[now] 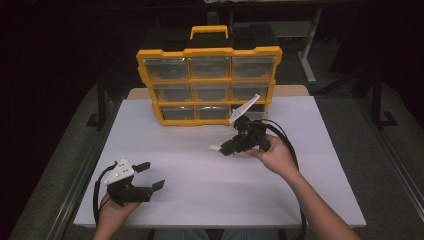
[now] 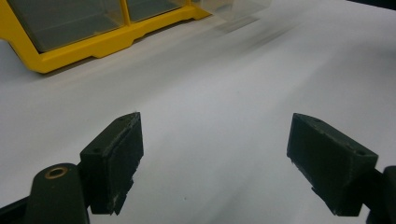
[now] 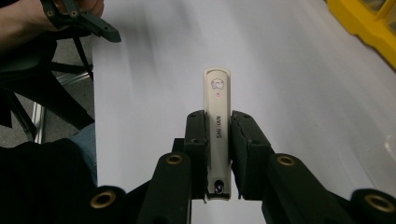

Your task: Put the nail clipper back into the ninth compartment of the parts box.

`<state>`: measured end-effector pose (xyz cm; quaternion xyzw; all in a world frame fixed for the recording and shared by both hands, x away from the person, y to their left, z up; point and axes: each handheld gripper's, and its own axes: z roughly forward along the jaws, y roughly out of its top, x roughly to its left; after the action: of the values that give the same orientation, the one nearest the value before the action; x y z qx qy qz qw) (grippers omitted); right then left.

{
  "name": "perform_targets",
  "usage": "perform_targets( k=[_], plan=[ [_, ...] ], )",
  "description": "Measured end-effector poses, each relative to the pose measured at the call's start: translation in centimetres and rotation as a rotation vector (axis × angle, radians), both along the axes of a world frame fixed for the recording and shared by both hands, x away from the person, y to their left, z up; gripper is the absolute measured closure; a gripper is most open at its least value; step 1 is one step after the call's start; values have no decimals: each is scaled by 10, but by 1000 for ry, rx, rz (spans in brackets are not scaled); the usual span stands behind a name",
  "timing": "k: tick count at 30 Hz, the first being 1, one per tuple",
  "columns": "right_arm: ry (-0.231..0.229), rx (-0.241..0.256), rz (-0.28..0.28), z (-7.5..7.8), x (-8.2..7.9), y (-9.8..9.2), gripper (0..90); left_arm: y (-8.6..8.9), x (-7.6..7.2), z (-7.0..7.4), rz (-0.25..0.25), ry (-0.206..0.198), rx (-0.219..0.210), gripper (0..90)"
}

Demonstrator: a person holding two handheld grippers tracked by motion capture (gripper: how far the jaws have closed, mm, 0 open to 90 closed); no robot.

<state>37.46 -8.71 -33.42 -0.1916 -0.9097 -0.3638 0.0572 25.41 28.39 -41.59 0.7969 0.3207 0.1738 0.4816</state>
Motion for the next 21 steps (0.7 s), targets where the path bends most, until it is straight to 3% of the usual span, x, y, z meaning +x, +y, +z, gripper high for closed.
perform_targets(
  k=[21],
  plan=[
    [-63, -11, 4, 30, 25, -4, 759, 1, 1, 0, -5, -3, -3, 181]
  ],
)
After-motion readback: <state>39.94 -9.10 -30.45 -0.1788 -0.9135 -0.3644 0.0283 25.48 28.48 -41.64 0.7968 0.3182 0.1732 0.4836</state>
